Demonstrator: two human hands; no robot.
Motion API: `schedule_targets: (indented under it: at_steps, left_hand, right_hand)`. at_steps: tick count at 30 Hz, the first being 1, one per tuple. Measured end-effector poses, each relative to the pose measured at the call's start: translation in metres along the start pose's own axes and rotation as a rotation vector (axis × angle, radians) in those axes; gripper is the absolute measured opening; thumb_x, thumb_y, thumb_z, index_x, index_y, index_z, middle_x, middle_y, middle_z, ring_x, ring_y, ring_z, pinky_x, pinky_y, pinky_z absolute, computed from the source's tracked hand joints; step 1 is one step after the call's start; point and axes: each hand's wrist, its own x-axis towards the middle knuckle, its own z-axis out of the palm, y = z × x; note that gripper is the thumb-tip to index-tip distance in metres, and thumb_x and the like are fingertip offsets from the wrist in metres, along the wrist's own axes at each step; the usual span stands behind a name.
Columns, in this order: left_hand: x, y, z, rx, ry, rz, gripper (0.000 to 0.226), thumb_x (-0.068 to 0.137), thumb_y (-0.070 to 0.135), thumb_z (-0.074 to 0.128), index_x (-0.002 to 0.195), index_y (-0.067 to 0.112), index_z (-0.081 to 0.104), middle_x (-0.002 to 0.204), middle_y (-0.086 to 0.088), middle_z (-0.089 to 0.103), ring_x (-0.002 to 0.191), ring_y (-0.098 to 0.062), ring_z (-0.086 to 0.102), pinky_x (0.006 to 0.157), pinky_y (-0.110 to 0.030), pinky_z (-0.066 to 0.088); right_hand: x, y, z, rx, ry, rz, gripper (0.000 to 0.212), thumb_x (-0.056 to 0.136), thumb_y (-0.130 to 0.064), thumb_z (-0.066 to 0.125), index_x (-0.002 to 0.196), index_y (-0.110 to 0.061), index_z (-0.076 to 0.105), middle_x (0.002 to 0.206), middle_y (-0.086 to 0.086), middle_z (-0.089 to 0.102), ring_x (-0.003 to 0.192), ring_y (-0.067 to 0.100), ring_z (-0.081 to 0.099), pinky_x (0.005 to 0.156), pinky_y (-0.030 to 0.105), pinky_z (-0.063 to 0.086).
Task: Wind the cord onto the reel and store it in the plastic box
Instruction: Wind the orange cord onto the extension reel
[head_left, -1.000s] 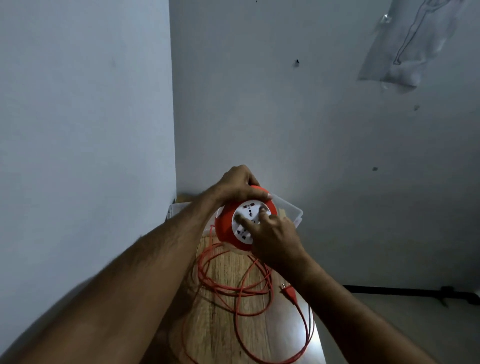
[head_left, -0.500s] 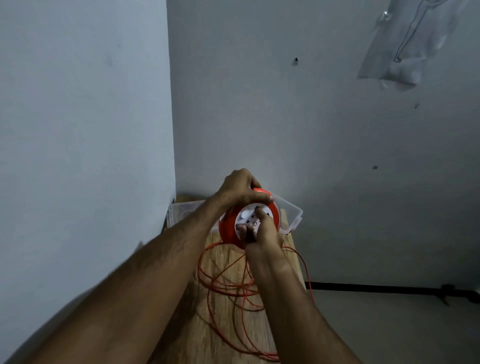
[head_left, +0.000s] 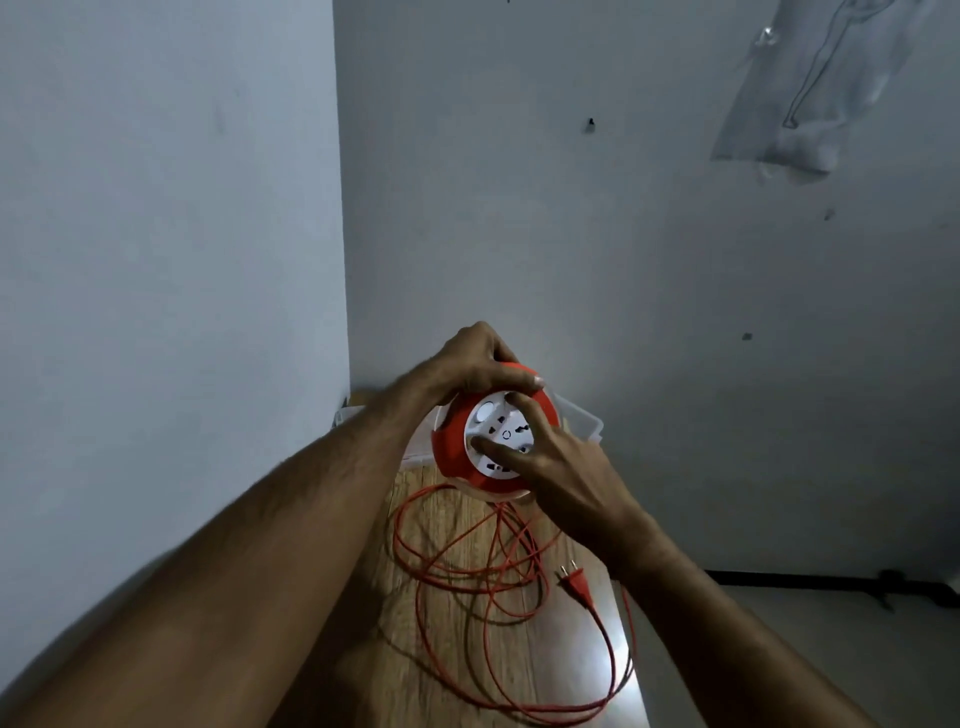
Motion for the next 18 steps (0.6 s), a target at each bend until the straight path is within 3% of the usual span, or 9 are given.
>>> schedule_targets:
  at_steps: [2,4,8,11,13,15,18]
  left_hand:
    - [0.001,0.001,0.001,0.009,-0.005,0.003,0.037,0.073,0.05,0.089,0.086,0.016,0.085,0.078,0.001,0.081,0.075,-0.017,0.079,0.08,-0.044,0.066]
    - [0.001,0.001,0.002,0.014,-0.021,0.006,0.037,0.073,0.049,0.089,0.087,0.016,0.085,0.078,0.001,0.081,0.075,-0.017,0.079,0.08,-0.044,0.066]
    - [-0.001,-0.001,0.005,0.051,-0.041,0.019,0.036,0.073,0.048,0.09,0.089,0.015,0.085,0.079,0.001,0.081,0.074,-0.017,0.079,0.078,-0.043,0.067]
    - [-0.001,-0.001,0.007,0.076,-0.016,0.032,0.038,0.073,0.049,0.089,0.09,0.015,0.085,0.081,0.002,0.081,0.074,-0.015,0.079,0.077,-0.04,0.067]
    - [0.0,0.0,0.007,0.08,0.007,0.031,0.037,0.074,0.05,0.088,0.09,0.016,0.085,0.082,0.003,0.081,0.075,-0.014,0.078,0.077,-0.038,0.066]
    - [0.001,0.001,0.007,0.074,0.022,0.026,0.038,0.075,0.05,0.088,0.092,0.017,0.085,0.086,0.002,0.081,0.077,-0.014,0.078,0.077,-0.035,0.065]
    - [0.002,0.001,0.011,0.042,0.058,0.027,0.04,0.075,0.053,0.087,0.093,0.017,0.085,0.087,0.002,0.081,0.075,-0.013,0.077,0.074,-0.031,0.064]
  right_hand:
    - [0.001,0.0,0.0,-0.085,-0.022,-0.007,0.067,0.084,-0.024,0.08,0.145,-0.029,0.053,0.148,0.029,0.046,0.094,0.036,0.073,0.065,0.046,0.062]
    - [0.002,-0.002,0.003,-0.169,0.014,-0.022,0.064,0.081,-0.031,0.082,0.14,-0.025,0.059,0.14,0.032,0.054,0.077,0.031,0.075,0.056,0.04,0.059]
    - [0.007,-0.004,0.011,-0.229,0.068,-0.059,0.045,0.093,-0.034,0.066,0.136,-0.024,0.06,0.129,0.034,0.061,0.065,0.029,0.072,0.054,0.037,0.056]
    - [0.011,-0.004,0.016,-0.21,0.159,-0.041,0.055,0.081,-0.032,0.077,0.134,-0.024,0.063,0.106,0.029,0.071,0.06,0.03,0.069,0.052,0.031,0.049]
    - [0.013,-0.004,0.018,-0.137,0.244,0.028,0.063,0.07,-0.034,0.085,0.129,-0.022,0.067,0.085,0.019,0.073,0.051,0.026,0.064,0.05,0.027,0.044]
    - [0.016,-0.006,0.024,0.012,0.326,0.156,0.058,0.071,-0.038,0.08,0.125,-0.017,0.068,0.073,0.011,0.071,0.048,0.022,0.06,0.053,0.027,0.048]
    - [0.02,-0.019,0.028,0.318,0.338,0.492,0.057,0.079,-0.054,0.066,0.124,-0.019,0.063,0.09,0.004,0.074,0.07,0.021,0.069,0.074,0.038,0.059]
